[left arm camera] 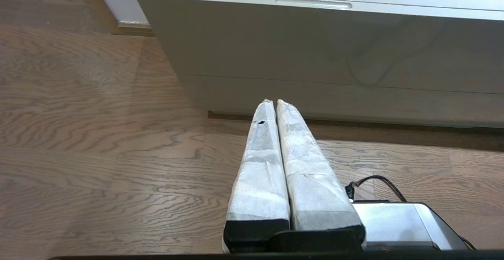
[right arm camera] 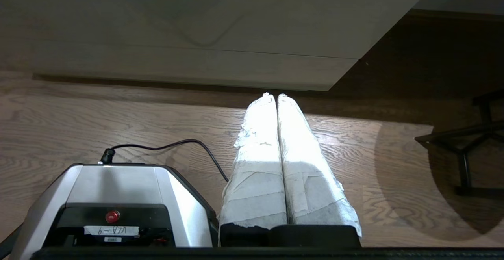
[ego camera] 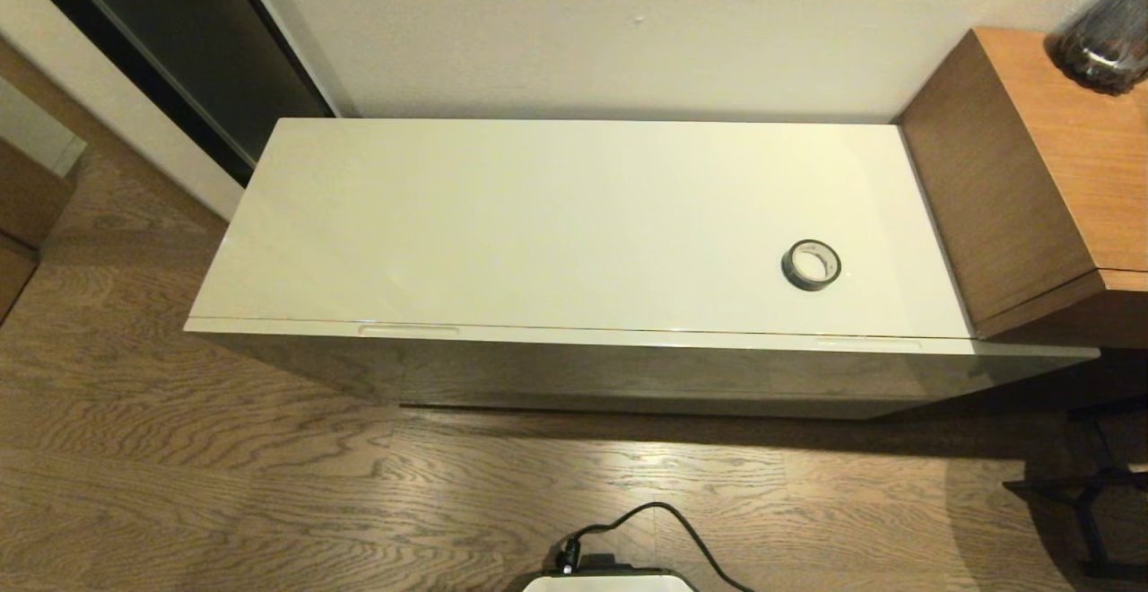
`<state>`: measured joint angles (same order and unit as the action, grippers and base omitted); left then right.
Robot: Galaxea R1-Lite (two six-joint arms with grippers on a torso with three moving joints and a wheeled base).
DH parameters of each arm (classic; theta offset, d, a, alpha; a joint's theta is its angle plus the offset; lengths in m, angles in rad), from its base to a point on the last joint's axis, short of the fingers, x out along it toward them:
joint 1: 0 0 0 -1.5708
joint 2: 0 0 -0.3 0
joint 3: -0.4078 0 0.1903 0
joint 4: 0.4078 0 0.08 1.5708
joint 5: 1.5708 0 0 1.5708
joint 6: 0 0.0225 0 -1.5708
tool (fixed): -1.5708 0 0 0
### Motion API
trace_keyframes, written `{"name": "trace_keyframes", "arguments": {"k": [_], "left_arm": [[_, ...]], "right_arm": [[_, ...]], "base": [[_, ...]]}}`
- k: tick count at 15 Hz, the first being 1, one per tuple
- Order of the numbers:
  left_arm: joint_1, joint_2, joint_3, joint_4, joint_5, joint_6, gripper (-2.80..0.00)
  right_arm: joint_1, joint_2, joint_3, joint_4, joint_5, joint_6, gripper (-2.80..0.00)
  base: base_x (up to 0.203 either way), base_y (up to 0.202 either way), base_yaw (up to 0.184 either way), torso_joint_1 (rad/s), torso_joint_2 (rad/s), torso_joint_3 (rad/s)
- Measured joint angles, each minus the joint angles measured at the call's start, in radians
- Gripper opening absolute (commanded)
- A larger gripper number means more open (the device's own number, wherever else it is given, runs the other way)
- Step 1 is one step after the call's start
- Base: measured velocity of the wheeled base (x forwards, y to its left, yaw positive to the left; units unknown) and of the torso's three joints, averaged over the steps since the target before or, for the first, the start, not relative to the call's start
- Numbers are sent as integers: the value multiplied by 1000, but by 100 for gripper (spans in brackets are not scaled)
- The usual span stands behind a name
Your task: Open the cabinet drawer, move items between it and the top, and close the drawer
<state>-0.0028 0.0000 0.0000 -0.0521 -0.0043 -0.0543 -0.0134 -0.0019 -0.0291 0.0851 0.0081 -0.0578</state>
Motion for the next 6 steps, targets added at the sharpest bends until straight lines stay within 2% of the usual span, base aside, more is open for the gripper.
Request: {"name": "trace_keyframes", "arguments": {"k": [6], "left_arm": [[-1,0,0,0,0,0,-280]], "right_arm": [[0,0,0,0,0,10,-280]], "base": [[0,0,0,0,0,0]]}}
